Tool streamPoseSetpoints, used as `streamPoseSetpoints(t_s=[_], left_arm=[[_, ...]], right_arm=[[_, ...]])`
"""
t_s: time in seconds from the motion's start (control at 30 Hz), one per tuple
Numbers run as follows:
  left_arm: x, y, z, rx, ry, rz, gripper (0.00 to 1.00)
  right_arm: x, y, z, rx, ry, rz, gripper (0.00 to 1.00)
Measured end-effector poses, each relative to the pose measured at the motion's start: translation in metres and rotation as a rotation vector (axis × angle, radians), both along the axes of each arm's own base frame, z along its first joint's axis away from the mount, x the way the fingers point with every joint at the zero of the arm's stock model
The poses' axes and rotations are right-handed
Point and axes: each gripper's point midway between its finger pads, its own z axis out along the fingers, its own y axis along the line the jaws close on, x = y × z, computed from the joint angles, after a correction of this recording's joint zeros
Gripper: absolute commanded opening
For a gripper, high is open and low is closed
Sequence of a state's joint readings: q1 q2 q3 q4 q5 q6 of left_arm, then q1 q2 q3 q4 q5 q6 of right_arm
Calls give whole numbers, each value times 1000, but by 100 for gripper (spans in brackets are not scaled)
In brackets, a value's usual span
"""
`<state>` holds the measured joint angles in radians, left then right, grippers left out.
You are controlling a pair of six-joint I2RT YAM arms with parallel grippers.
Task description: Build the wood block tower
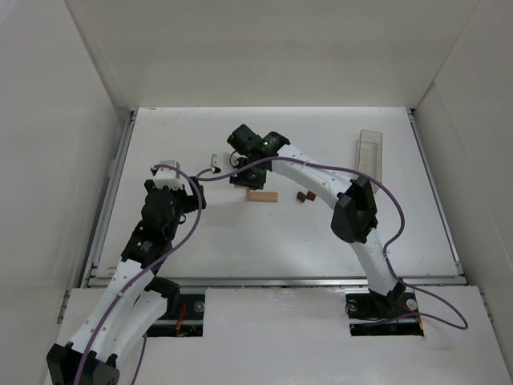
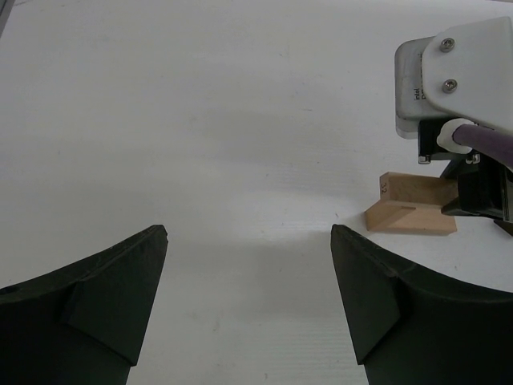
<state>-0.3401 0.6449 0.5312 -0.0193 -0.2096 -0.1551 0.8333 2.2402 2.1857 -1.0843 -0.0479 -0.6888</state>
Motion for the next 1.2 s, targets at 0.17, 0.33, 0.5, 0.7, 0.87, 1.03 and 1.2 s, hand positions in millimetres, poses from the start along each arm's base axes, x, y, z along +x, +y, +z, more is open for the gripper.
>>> streamPoseSetpoints(t_s=[0.17, 0.33, 0.5, 0.7, 0.87, 1.03, 1.2], left_arm=[[0, 0, 0, 0, 1, 0, 81], [0, 0, -1, 5, 1, -1, 81], [0, 0, -4, 7, 8, -2, 81], [-1, 0, -7, 9, 14, -2, 81], [-1, 0, -7, 9, 14, -2, 81], [-1, 0, -7, 8, 15, -6, 81], [-1, -1, -7, 7, 15, -12, 81]], right_arm=[[1, -1, 0, -4, -3, -2, 0], [2, -2, -1, -11, -7, -6, 0], [2, -3, -6, -20, -2, -4, 0], [1, -3, -9, -27, 3, -3, 0], [1, -3, -9, -28, 3, -3, 0], [2, -4, -9, -32, -1, -4, 2], [2, -5, -9, -36, -4, -4, 2]])
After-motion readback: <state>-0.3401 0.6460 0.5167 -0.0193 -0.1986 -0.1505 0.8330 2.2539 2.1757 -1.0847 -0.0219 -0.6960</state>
